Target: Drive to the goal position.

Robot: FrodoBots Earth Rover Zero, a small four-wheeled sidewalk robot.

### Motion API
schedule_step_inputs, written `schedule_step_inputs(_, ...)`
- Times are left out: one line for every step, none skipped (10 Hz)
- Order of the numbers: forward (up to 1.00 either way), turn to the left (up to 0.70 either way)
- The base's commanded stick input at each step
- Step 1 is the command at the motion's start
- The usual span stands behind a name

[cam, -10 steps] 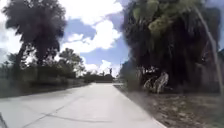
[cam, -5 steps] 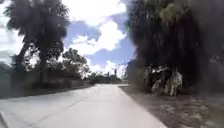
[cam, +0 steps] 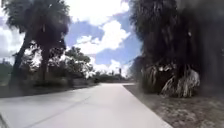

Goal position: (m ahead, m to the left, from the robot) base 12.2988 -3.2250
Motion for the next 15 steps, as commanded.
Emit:
schedule_step_inputs(1.00,0.00)
schedule_step_inputs(1.00,0.00)
schedule_step_inputs(1.00,0.00)
schedule_step_inputs(1.00,0.00)
schedule_step_inputs(1.00,0.00)
schedule_step_inputs(1.00,0.00)
schedule_step_inputs(1.00,0.00)
schedule_step_inputs(1.00,0.00)
schedule_step_inputs(1.00,0.00)
schedule_step_inputs(1.00,0.00)
schedule_step_inputs(1.00,0.00)
schedule_step_inputs(1.00,0.00)
schedule_step_inputs(1.00,0.00)
schedule_step_inputs(1.00,0.12)
schedule_step_inputs(1.00,0.37)
